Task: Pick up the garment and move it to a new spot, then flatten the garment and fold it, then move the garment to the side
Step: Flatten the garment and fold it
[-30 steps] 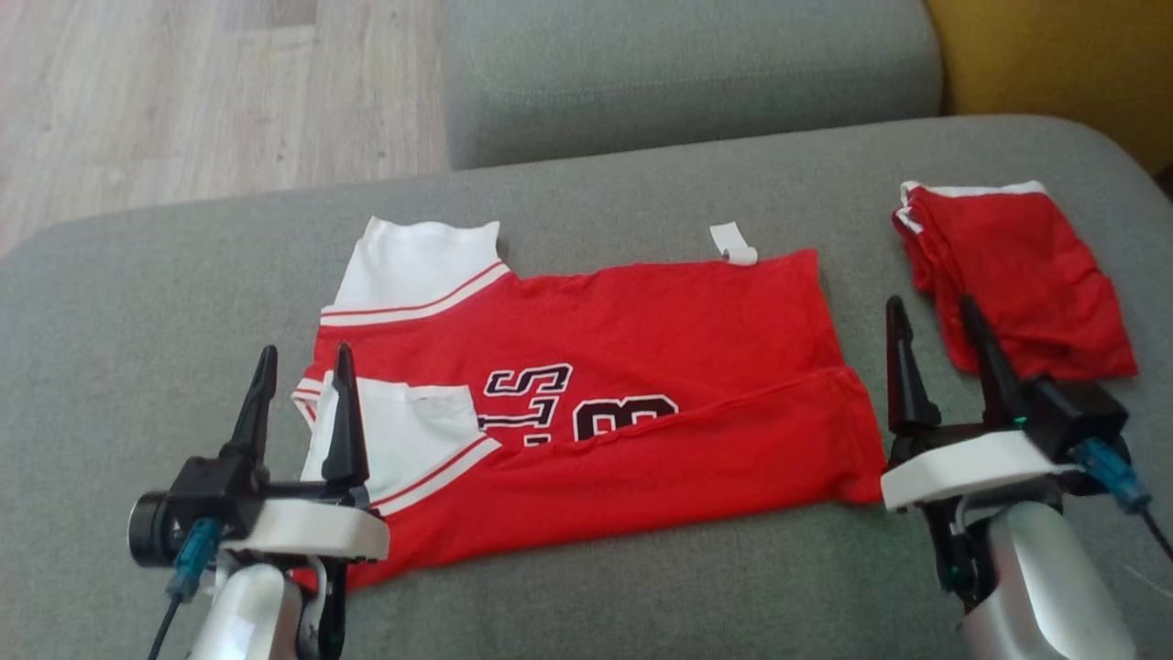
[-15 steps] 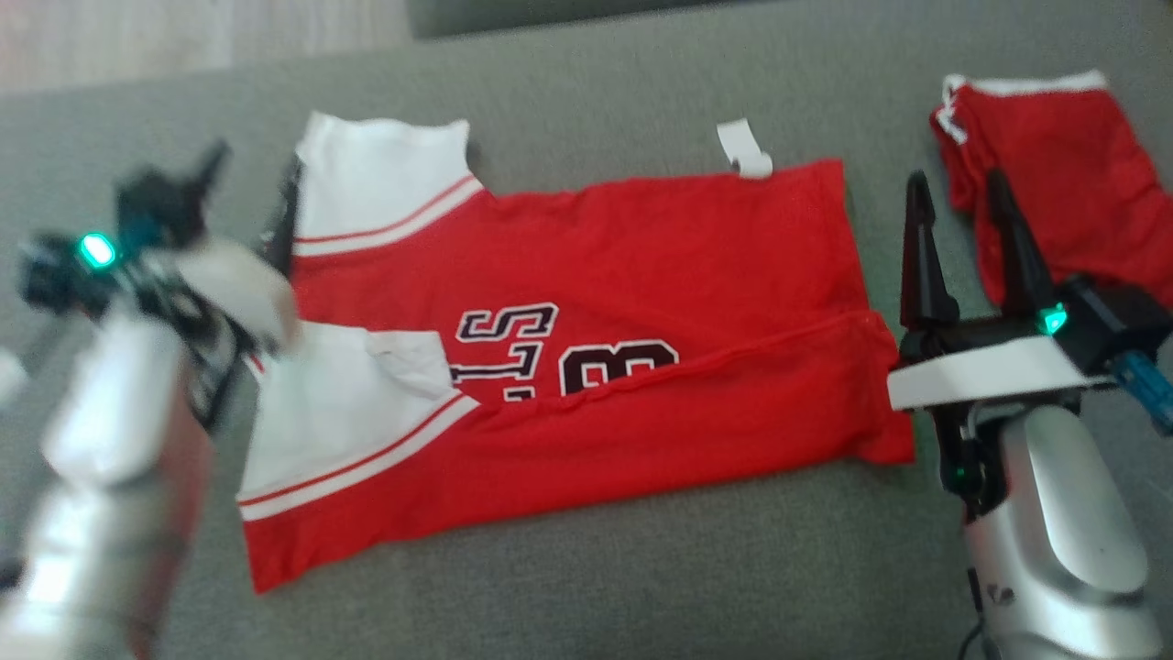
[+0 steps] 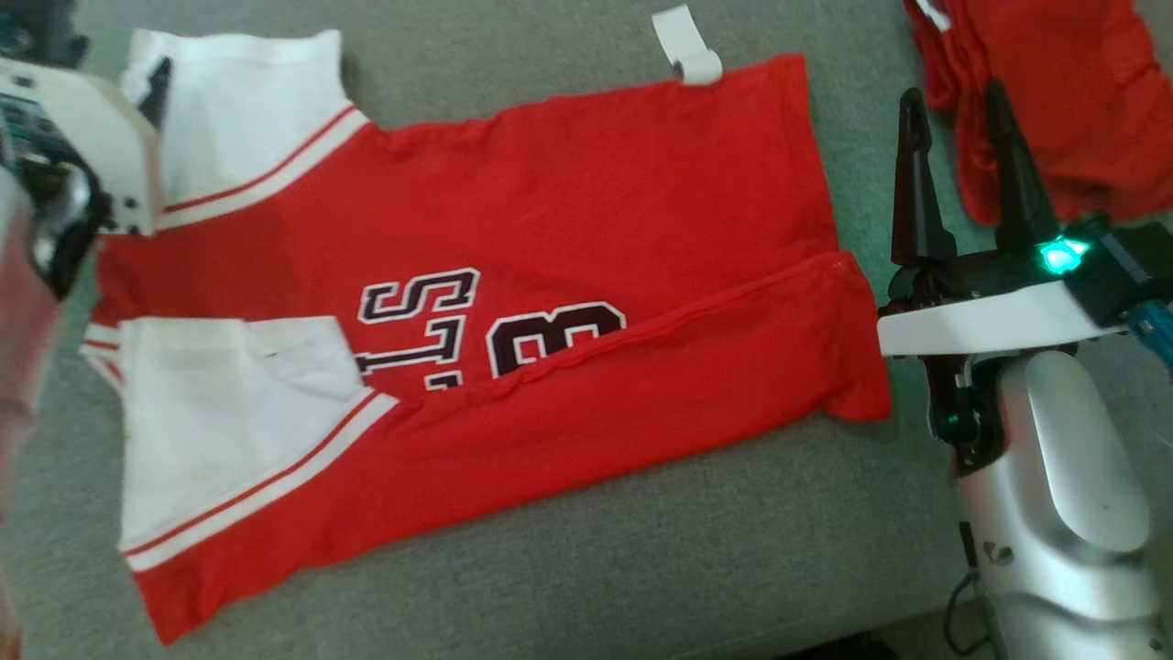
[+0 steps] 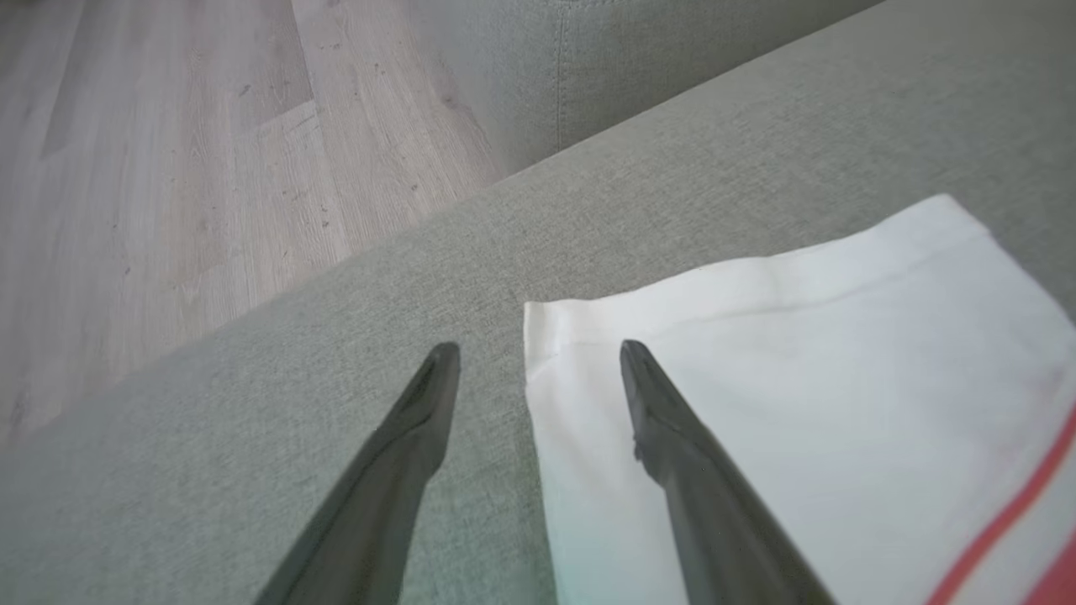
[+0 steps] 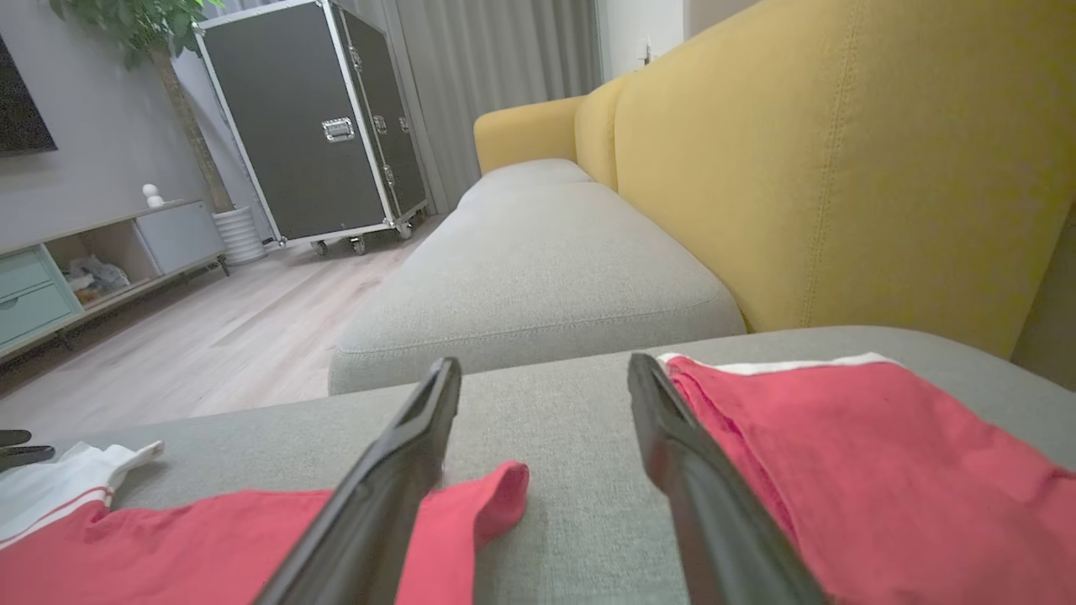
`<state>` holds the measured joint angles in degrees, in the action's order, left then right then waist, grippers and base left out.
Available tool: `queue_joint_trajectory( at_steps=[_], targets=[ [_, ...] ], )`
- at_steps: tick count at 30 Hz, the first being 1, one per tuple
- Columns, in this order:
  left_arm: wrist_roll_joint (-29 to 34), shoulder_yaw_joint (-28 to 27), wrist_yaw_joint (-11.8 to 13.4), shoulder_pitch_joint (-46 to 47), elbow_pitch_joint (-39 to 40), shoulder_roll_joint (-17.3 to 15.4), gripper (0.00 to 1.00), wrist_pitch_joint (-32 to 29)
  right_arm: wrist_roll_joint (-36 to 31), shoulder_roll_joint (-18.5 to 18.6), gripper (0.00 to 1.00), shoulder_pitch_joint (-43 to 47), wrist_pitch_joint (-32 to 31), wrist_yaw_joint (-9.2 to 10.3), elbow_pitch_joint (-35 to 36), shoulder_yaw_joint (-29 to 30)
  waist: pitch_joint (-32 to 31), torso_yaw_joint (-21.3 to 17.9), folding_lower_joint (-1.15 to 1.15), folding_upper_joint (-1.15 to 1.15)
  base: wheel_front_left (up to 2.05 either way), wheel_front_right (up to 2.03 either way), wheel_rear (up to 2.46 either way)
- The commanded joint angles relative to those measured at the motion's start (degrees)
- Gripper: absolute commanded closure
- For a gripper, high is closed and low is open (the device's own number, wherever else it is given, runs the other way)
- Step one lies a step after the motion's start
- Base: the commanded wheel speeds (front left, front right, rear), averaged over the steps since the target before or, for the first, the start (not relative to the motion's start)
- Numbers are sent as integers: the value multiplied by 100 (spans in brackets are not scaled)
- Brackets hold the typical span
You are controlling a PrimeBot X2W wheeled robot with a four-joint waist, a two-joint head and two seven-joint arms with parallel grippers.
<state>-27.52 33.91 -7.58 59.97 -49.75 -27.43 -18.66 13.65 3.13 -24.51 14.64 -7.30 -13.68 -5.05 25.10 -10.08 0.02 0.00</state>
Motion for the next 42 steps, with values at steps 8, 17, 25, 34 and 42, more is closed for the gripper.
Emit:
queue_joint_trajectory(
  at_steps=[8, 17, 25, 34, 42],
  targets=[
    [-533, 372, 9, 597, -272, -436, 0, -262, 109, -25, 0, -28, 36, -19, 304, -100, 303, -210, -2, 0, 0, 0, 0],
    [-1304, 674, 9, 548, -566, -377, 100, -727, -10, -25, 0, 4, 36, -19, 283, -37, 200, -238, -2, 0, 0, 0, 0],
    [-1467, 967, 9, 394, -284, -255, 100, 508, -517, -25, 0, -50, 17, -19, -191, 34, -361, 160, -2, 0, 0, 0, 0],
    [-1405, 1332, 9, 125, 169, -38, 100, 1729, -661, 242, 0, -608, -757, -19, -1258, 76, -887, 869, -2, 0, 0, 0, 0],
    [-1412, 1684, 9, -137, 853, 81, 100, 2064, -322, 913, 0, -1431, -1818, -19, -2931, -201, -975, 1481, -2, 0, 0, 0, 0]
  ],
)
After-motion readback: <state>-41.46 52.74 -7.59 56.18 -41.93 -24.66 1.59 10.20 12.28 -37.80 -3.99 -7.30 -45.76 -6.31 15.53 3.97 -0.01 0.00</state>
